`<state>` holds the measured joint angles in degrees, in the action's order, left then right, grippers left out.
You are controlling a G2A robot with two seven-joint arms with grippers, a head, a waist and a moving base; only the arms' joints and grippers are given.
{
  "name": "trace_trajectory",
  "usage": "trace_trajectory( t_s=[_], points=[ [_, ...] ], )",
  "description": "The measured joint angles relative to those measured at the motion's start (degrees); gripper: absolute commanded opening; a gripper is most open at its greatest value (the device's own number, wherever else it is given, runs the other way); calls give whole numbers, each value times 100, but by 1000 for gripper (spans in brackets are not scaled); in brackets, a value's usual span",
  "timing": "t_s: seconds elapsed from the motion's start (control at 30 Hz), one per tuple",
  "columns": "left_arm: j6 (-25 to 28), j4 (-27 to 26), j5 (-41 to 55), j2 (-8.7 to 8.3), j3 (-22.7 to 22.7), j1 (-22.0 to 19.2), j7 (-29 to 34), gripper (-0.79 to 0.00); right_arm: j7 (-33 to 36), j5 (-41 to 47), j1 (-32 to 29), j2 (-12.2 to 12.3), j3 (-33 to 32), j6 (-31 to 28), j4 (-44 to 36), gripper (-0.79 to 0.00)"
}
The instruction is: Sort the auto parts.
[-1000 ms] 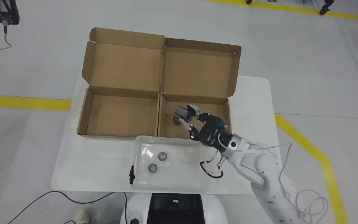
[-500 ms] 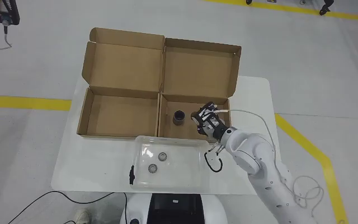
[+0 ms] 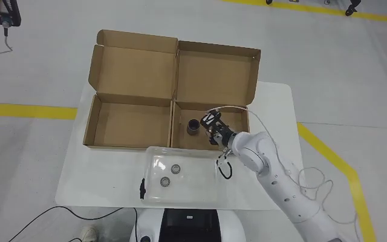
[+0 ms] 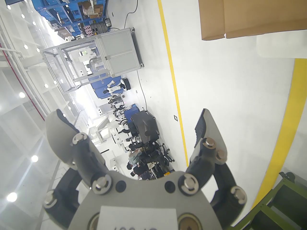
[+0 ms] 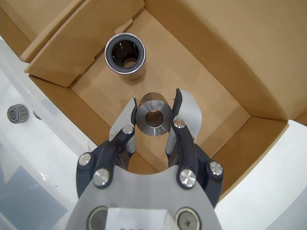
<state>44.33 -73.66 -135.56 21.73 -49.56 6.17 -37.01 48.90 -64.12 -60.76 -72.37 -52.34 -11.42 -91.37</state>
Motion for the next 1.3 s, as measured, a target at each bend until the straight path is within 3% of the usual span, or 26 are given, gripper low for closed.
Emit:
trace_trajectory(
  t_s=[0.37,0.53,0.8,0.93,1.13,1.3],
  points=[
    [0,0,0,0,0,0,0,0,175,-18,707,-268,627,230,772,-785],
    [0,0,0,0,0,0,0,0,250,-105,794,-320,713,327,854,-443],
    [0,0,0,0,0,0,0,0,349,-229,754,-350,698,462,736,-363],
    [0,0,0,0,0,0,0,0,422,-356,649,-319,601,447,388,-323],
    [0,0,0,0,0,0,0,0,737,-770,214,-196,355,409,-787,-299],
    [0,0,0,0,0,0,0,0,515,-793,-159,-102,131,-45,-1500,-274]
  ],
)
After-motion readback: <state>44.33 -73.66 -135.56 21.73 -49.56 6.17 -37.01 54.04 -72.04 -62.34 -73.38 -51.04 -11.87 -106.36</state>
